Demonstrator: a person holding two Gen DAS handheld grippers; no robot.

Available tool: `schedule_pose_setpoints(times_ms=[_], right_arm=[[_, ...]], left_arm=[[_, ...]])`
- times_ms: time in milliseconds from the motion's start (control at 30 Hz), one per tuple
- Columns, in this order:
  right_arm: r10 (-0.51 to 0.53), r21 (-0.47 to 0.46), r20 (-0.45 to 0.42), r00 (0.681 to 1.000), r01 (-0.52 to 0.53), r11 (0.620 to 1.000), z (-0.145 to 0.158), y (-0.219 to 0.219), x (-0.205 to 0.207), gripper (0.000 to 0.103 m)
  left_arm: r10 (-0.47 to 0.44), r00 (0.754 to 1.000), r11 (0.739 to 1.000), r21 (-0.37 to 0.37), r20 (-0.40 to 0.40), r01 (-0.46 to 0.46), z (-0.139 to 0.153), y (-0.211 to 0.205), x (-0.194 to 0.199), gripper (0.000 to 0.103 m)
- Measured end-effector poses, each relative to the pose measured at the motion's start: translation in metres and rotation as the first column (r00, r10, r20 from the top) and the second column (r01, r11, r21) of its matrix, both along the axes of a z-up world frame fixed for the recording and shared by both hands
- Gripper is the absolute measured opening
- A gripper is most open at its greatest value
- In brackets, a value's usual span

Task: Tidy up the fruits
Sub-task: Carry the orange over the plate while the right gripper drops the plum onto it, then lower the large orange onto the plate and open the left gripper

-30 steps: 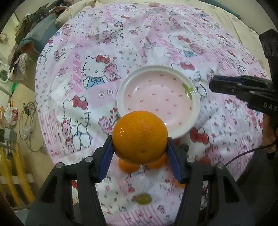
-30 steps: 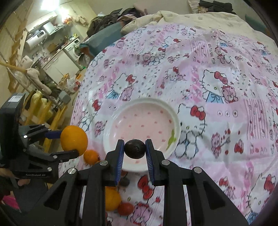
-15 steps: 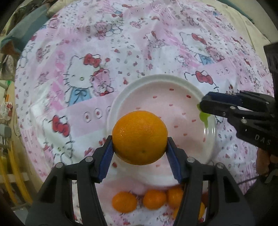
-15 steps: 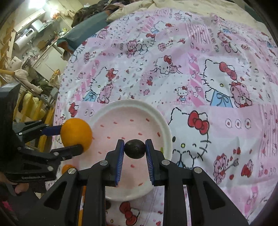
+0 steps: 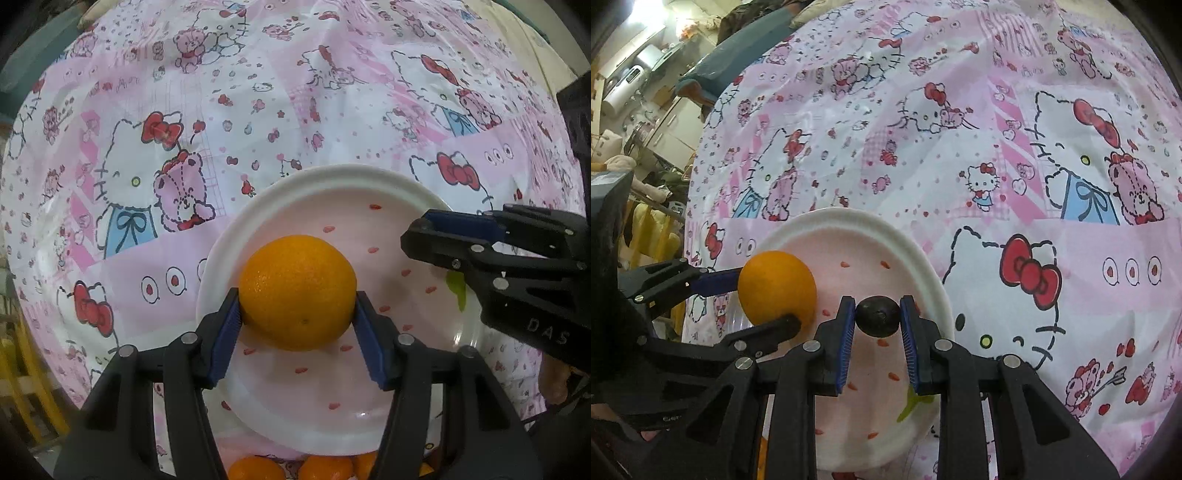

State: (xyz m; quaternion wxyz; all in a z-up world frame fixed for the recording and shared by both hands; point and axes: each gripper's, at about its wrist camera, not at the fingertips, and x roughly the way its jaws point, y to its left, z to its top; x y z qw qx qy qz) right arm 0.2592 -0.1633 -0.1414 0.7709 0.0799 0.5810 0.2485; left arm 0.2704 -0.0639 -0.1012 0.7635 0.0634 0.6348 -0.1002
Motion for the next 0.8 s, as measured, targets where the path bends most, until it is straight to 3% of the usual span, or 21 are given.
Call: schedule_pose_setpoints(times_ms=[233, 467, 633, 800], right_arm=[[-0.015, 0.026, -0.031, 0.999, 0.016, 1.0, -0.008, 0.0, 0.01, 0.026], [-0.016, 0.123, -0.059, 0.998, 0.023, 0.992, -0.011, 0.004, 0.014, 0.029], [-0.004, 0.096, -0.013, 1.0, 0.005, 0.995, 0.001, 0.007, 0.014, 0.029], [-0.031, 0.108, -0.024, 0.999, 0.033, 0.994, 0.003, -0.001, 0.018, 0.029]], left_arm=[[-0.018, 1.0, 1.0, 0.0, 0.012, 0.018, 0.0, 0.001, 0.003, 0.056], [-0.03, 1.0, 0.999, 0.02, 0.001, 0.03, 0.0, -0.004, 0.003, 0.059], [-0.039, 0.999, 0.999, 0.029, 0.004, 0.039, 0.0, -0.009, -0.001, 0.06], [-0.032, 0.999, 0.999, 0.017, 0.026, 0.031, 0.008, -0.007, -0.002, 0.076]])
